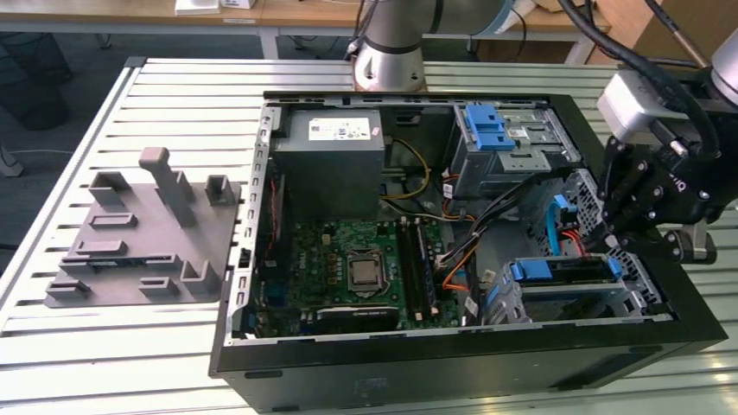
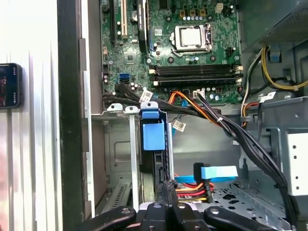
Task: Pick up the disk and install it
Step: 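Insert the second disk wire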
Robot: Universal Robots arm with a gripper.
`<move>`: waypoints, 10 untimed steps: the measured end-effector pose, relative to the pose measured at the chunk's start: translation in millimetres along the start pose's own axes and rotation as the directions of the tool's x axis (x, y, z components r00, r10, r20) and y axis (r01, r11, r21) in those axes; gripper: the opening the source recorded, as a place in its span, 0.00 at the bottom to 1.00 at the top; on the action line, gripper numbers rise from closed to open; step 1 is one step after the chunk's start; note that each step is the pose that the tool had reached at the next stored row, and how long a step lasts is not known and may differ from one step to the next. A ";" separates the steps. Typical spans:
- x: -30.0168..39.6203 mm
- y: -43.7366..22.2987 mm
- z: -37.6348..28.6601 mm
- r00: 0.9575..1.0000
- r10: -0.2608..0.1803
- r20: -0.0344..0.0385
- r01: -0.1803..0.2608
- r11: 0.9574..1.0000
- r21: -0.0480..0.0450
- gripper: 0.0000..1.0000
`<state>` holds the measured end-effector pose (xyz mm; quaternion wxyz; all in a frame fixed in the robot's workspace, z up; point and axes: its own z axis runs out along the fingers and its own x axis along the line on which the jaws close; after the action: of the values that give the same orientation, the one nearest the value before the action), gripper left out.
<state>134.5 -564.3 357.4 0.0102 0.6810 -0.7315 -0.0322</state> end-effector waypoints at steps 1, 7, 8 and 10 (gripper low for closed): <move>-0.1 0.2 -3.1 1.000 0.000 0.000 0.000 1.000 0.000 0.11; 0.4 11.3 -8.0 1.000 0.000 0.000 0.000 1.000 0.001 0.11; 0.8 15.8 -7.8 1.000 0.000 0.000 0.000 1.000 0.002 0.11; 1.3 22.8 -7.8 1.000 0.000 0.000 0.000 1.000 0.006 0.11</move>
<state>112.1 -564.2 366.5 0.0080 0.6811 -0.7316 -0.0301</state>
